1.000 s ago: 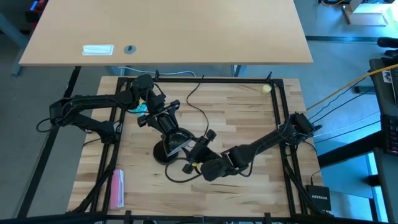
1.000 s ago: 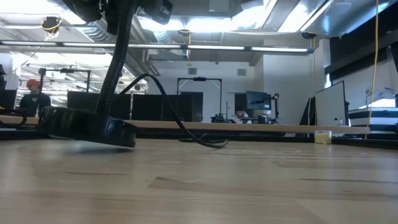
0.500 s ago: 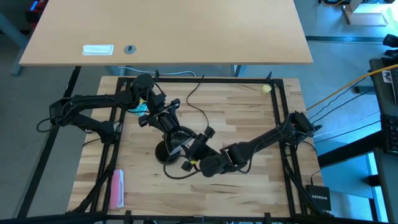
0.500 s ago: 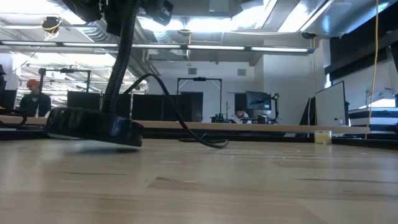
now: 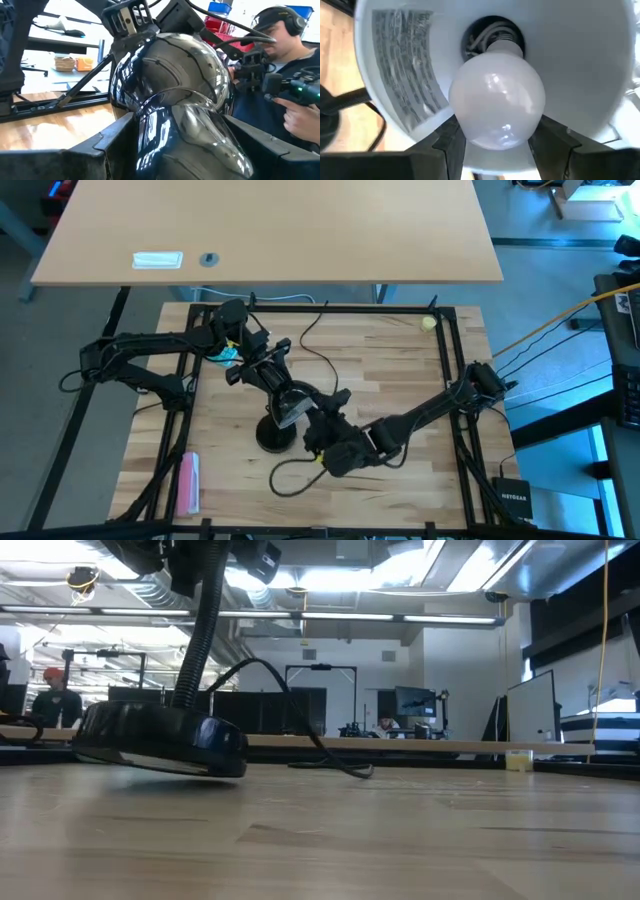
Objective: Screw lightbulb
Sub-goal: Insert the lightbulb into the black lamp
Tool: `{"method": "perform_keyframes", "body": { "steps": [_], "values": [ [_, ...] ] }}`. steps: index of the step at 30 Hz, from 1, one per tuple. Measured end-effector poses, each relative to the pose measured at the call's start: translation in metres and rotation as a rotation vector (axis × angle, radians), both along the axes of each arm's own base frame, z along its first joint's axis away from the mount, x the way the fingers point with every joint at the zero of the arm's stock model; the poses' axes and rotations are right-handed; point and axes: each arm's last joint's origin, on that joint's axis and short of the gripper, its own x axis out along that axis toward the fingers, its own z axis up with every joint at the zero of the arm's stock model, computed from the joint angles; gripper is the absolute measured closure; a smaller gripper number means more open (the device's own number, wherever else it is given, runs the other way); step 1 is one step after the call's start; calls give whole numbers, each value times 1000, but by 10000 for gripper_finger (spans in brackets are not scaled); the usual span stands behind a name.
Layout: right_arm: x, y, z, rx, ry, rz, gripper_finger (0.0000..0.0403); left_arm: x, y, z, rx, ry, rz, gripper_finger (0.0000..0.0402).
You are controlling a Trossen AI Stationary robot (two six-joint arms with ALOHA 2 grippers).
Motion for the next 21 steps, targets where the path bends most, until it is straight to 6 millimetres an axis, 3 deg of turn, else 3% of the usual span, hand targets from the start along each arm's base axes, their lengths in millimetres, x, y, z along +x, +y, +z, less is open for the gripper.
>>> {"method": "perform_keyframes", "body": {
  "steps": [5,11,21],
  "values": [
    [-9,16,2,-20,3,21,219,0,-1,0,-2,1,-17,151],
    [-11,16,2,-115,69,-18,219,0,0,0,-17,19,-3,151],
    [7,18,-16,-335,266,-94,219,2,-1,0,-25,31,45,151]
  ]
}}
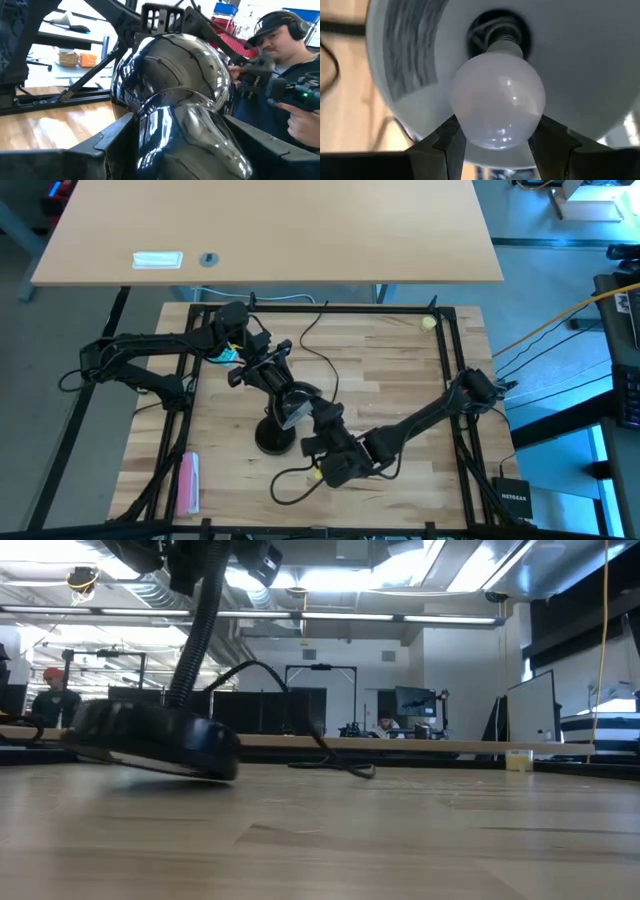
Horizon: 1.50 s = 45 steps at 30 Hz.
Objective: Screw lightbulb
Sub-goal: Insert the lightbulb into the black lamp
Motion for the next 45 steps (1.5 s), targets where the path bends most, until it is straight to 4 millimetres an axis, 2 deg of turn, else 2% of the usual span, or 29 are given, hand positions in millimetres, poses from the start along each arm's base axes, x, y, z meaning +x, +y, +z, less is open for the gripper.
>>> {"method": "perform_keyframes", "body": {
  "steps": [11,25,29,37,45],
  "values": [
    [5,-5,-2,-31,72,25,219,2,-6,-1,-4,15,-20,151],
    [10,-17,0,-23,69,8,219,4,-12,-2,4,16,17,151],
    [12,-20,0,-15,55,1,219,6,-19,-2,6,18,26,151],
    [12,-20,0,74,-46,22,219,9,-30,-3,22,4,8,151],
    [13,-18,-1,257,-239,59,219,10,-38,-3,33,-6,-18,151]
  ]
}}
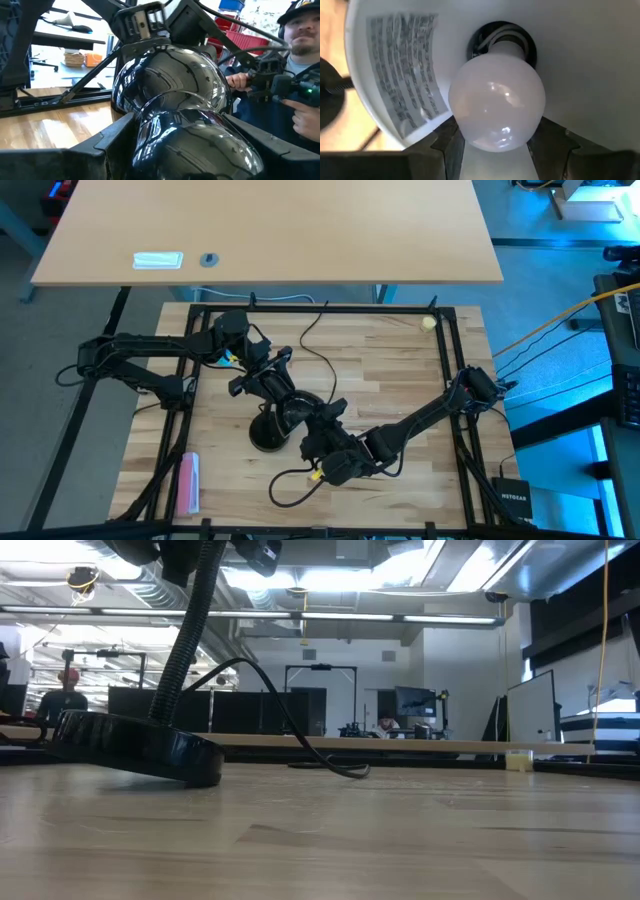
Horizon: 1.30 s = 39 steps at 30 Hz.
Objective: Screw lightbulb
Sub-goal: Insert the lightbulb into the black lamp
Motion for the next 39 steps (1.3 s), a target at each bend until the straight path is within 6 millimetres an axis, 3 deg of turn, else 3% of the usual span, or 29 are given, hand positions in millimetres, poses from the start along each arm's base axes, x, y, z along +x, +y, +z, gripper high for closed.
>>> {"method": "perform_keyframes", "body": {
  "steps": [15,21,39],
  "values": [
    [2,2,-4,418,-381,21,219,0,-2,-1,50,-46,-10,151],
    [0,1,-10,522,-446,-8,219,1,-3,-1,90,-91,-19,151],
    [-4,2,10,799,-630,51,219,0,-10,-5,146,-114,-70,151]
  ]
}}
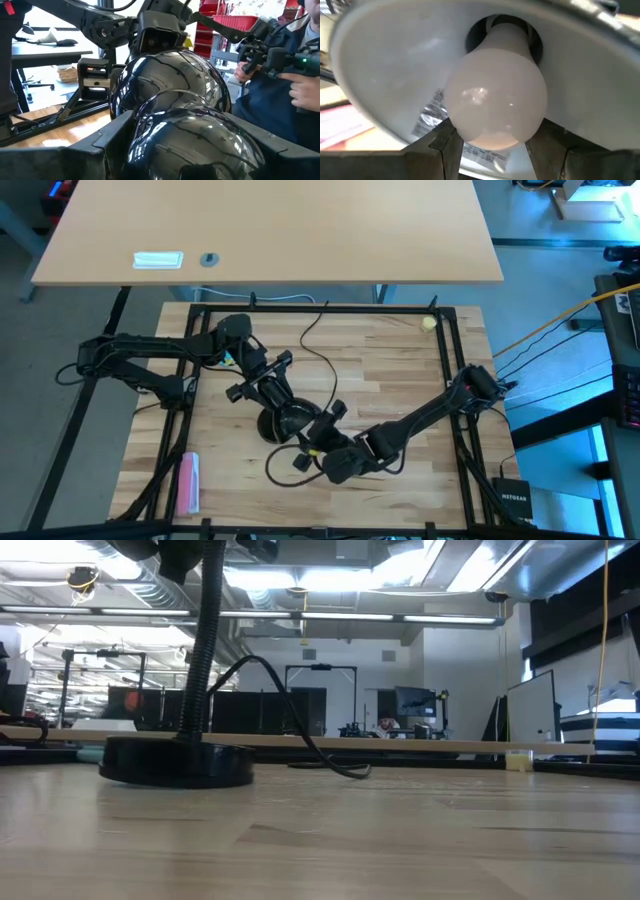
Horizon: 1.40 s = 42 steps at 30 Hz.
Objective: Screw lightbulb
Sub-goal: Insert the lightbulb into the black lamp
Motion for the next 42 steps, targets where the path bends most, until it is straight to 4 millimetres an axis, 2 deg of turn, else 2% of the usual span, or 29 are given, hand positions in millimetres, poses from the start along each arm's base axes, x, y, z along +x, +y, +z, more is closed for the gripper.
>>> {"method": "perform_keyframes", "body": {
  "steps": [12,30,35,42],
  "values": [
    [-2,0,-2,173,-85,-19,219,0,-3,-1,22,-23,-17,151],
    [-12,-7,4,165,5,8,237,0,-3,-2,42,-45,-11,151],
    [-17,-12,-12,213,-40,3,238,0,-3,-2,44,-45,-8,151],
    [-38,-24,-24,265,-211,37,257,1,-3,-2,56,-52,24,151]
  ]
}}
